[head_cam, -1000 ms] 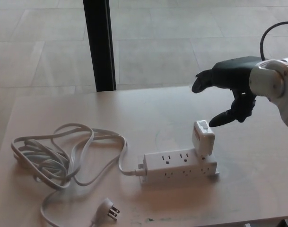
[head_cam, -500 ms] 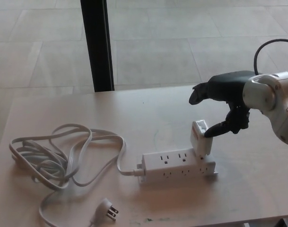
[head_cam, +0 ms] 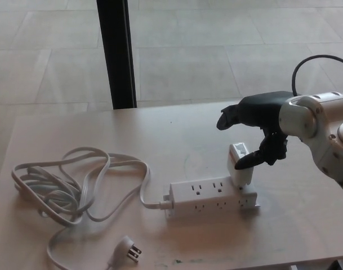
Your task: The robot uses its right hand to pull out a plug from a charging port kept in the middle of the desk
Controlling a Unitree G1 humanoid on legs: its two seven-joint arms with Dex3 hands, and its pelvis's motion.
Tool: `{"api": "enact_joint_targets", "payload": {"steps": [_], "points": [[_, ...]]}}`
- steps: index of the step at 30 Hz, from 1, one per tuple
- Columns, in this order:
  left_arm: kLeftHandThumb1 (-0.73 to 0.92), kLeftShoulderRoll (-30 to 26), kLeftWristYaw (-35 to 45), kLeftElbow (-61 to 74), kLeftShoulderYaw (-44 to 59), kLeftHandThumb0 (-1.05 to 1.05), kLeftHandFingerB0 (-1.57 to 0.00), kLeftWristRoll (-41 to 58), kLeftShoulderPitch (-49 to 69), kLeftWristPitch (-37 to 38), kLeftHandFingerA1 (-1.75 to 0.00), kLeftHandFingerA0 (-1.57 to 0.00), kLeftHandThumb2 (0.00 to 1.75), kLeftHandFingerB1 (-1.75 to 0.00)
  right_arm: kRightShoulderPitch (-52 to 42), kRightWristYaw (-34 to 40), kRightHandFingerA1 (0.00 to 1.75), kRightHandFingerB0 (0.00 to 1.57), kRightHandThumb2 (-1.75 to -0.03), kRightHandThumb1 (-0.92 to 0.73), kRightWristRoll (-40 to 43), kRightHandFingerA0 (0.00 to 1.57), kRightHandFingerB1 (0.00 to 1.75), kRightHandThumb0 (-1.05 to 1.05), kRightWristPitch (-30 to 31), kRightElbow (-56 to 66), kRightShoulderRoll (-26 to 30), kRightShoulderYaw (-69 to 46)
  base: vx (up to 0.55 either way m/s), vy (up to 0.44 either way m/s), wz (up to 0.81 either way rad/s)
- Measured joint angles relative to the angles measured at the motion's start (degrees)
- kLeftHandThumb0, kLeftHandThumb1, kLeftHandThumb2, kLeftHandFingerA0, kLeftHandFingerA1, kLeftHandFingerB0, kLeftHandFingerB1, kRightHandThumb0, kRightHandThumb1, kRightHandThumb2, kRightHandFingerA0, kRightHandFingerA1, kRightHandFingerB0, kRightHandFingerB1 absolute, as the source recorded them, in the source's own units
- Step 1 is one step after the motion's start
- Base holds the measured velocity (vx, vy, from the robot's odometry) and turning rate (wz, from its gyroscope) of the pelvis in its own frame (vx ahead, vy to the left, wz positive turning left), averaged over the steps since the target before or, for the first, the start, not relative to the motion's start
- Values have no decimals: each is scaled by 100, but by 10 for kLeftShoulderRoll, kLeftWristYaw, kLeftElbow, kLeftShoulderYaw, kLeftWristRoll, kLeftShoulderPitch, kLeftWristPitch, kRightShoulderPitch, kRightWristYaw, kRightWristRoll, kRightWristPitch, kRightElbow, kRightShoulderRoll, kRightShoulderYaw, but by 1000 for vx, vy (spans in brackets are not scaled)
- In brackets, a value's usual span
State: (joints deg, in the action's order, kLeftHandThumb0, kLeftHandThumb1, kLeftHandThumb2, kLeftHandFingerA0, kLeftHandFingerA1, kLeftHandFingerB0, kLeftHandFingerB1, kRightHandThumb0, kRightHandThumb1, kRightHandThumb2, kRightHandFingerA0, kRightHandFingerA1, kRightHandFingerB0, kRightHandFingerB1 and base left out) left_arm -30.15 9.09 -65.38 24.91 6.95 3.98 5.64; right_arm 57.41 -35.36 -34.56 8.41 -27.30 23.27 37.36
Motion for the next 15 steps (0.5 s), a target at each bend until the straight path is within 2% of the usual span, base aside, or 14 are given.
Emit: {"api": "enact_joint_targets", "payload": {"steps": [1,2,3,4,5,6,7,8,9,14,15], "points": [[92,0,0,0,0,-75,-48,0,0,0,-53,-73,71,-42,0,0,119,12,-93,-50,-1,112,43,-89,0,-2,0,-1,0,0,0],[92,0,0,1,-1,-75,-48,0,0,0,-53,-73,71,-42,0,0,119,12,-93,-50,-3,112,43,-89,0,-4,0,-2,0,0,0],[92,0,0,1,-1,-76,-49,1,0,0,-54,-74,71,-41,0,0,124,19,-60,-64,-6,108,33,-89,0,-7,0,-2,0,0,0],[92,0,0,2,-1,-75,-49,1,0,0,-55,-77,72,-42,0,0,121,9,-93,-50,-8,111,42,-88,0,-11,0,-2,0,0,0],[92,0,0,2,-2,-75,-49,1,0,0,-55,-77,72,-42,0,0,121,9,-93,-50,-10,111,42,-88,0,-14,0,-3,0,0,0],[76,-1,0,2,-5,-71,-42,1,0,0,-64,-66,112,-55,0,0,122,18,-60,-64,-12,105,32,-88,0,-18,0,-4,0,0,0],[75,-1,-1,2,-8,-71,-43,1,0,0,-64,-67,112,-55,0,0,121,18,-60,-64,-14,105,32,-87,0,-20,0,-5,0,0,0],[92,-1,0,2,-9,-76,-49,1,0,0,-53,-73,71,-42,0,0,120,14,-93,-56,-15,108,41,-99,1,-21,0,-6,0,0,0],[92,-1,0,2,-10,-75,-49,1,1,0,-54,-73,72,-42,0,-1,120,19,-60,-64,-17,106,32,-88,1,-21,0,-7,0,0,0],[92,-1,0,0,-10,-76,-51,2,2,1,-52,-75,70,-41,-4,-2,117,19,-60,-63,-23,107,33,-91,1,-19,0,-14,0,0,0],[92,-1,0,-1,-10,-76,-52,2,1,1,-52,-76,70,-41,-5,-2,116,14,-94,-56,-24,108,41,-99,1,-18,0,-15,0,0,0]]}}
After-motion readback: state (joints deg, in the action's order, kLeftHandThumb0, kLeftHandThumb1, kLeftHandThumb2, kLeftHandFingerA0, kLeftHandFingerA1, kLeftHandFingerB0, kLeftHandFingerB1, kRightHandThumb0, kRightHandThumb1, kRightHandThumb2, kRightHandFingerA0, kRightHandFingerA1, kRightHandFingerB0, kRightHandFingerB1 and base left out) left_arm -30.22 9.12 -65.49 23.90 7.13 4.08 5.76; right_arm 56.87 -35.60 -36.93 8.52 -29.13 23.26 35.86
